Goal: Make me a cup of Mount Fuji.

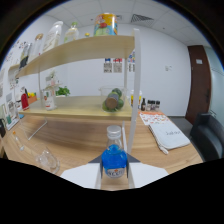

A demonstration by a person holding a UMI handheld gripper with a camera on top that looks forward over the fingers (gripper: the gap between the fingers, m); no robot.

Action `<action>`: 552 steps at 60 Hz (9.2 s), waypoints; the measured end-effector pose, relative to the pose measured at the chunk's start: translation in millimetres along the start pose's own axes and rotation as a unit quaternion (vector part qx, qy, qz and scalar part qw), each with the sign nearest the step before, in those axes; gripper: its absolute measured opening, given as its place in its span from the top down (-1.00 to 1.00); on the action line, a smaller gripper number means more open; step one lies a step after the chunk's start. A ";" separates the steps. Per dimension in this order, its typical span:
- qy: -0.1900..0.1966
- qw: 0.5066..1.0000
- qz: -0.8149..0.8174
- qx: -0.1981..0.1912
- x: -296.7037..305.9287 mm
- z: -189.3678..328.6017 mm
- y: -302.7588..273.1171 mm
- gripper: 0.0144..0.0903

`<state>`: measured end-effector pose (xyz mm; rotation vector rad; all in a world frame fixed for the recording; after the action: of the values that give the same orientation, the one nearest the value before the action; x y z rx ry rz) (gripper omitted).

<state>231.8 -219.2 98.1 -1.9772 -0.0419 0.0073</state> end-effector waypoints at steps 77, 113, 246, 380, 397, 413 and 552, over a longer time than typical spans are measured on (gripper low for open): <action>0.072 0.993 0.062 -0.068 -48.6 -64.6 -14.5 -0.86; 0.013 0.997 0.072 -0.033 -259.2 -96.9 -163.9 -0.87; -0.167 0.745 0.644 0.041 -311.7 -0.3 -55.4 0.29; -0.049 0.998 0.038 -0.031 -335.4 -9.7 16.4 -0.88; -0.010 0.998 0.017 -0.061 -279.0 -82.2 -21.9 -0.86; 0.010 1.000 0.025 -0.007 -240.1 -134.2 -158.5 -0.87; 0.080 0.876 -0.475 -0.001 -86.7 -5.6 -51.7 0.10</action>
<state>143.9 -206.8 146.6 -1.7643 -0.8977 -0.7915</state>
